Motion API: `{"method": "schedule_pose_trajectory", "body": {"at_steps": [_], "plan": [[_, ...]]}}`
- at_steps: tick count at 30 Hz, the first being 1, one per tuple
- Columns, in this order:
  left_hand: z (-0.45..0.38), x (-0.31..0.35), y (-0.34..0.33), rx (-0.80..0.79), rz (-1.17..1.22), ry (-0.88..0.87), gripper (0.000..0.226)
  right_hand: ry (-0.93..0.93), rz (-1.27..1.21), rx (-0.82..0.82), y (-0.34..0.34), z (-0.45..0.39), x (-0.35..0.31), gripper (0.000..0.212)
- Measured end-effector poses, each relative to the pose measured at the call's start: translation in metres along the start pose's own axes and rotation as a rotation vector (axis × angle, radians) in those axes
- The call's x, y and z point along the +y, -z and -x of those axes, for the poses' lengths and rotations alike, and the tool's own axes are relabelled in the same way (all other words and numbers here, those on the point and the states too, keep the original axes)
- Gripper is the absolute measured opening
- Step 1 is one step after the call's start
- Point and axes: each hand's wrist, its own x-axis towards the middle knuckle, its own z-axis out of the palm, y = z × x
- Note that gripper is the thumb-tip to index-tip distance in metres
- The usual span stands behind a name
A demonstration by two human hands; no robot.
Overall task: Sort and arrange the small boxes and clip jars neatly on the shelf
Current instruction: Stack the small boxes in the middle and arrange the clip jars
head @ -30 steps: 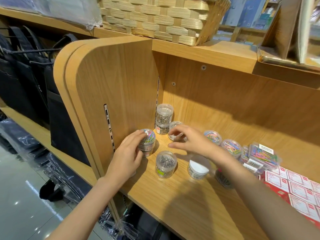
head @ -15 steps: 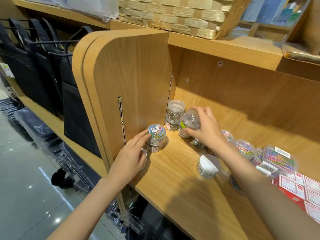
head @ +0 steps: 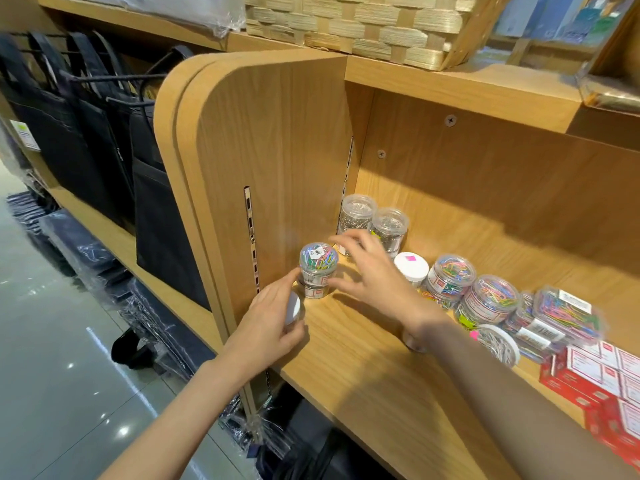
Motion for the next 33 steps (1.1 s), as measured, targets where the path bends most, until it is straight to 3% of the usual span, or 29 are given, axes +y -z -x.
{"method": "schedule_pose_trajectory", "body": {"at_steps": [5,10,16,21,23,28,30,33], "plan": [[0.002,-0.004,0.000,-0.035,-0.048,0.010,0.081,-0.097,-0.145,-0.095,-0.034,-0.012,-0.008,0.062],[0.001,-0.005,-0.002,-0.024,-0.043,0.007,0.083,-0.159,-0.272,-0.011,-0.043,-0.012,-0.006,0.065],[-0.013,0.000,-0.012,-0.028,0.006,-0.023,0.079,-0.244,-0.206,0.064,-0.003,0.029,0.012,0.064],[-0.038,0.017,-0.036,-0.062,0.034,-0.140,0.076,-0.312,-0.061,0.029,0.019,0.063,0.018,0.065],[-0.047,0.024,-0.044,-0.064,0.062,-0.190,0.074,-0.322,-0.074,0.109,0.025,0.073,0.016,0.063],[-0.053,0.030,-0.055,0.016,0.042,-0.151,0.071,-0.410,-0.137,0.565,0.068,0.076,0.016,0.061],[-0.051,0.030,-0.057,0.015,0.025,-0.098,0.070,-0.431,-0.044,0.590,0.088,0.071,0.024,0.060],[-0.051,0.033,-0.058,-0.026,0.034,-0.071,0.067,-0.464,0.031,0.492,0.097,0.066,0.037,0.063]]}}
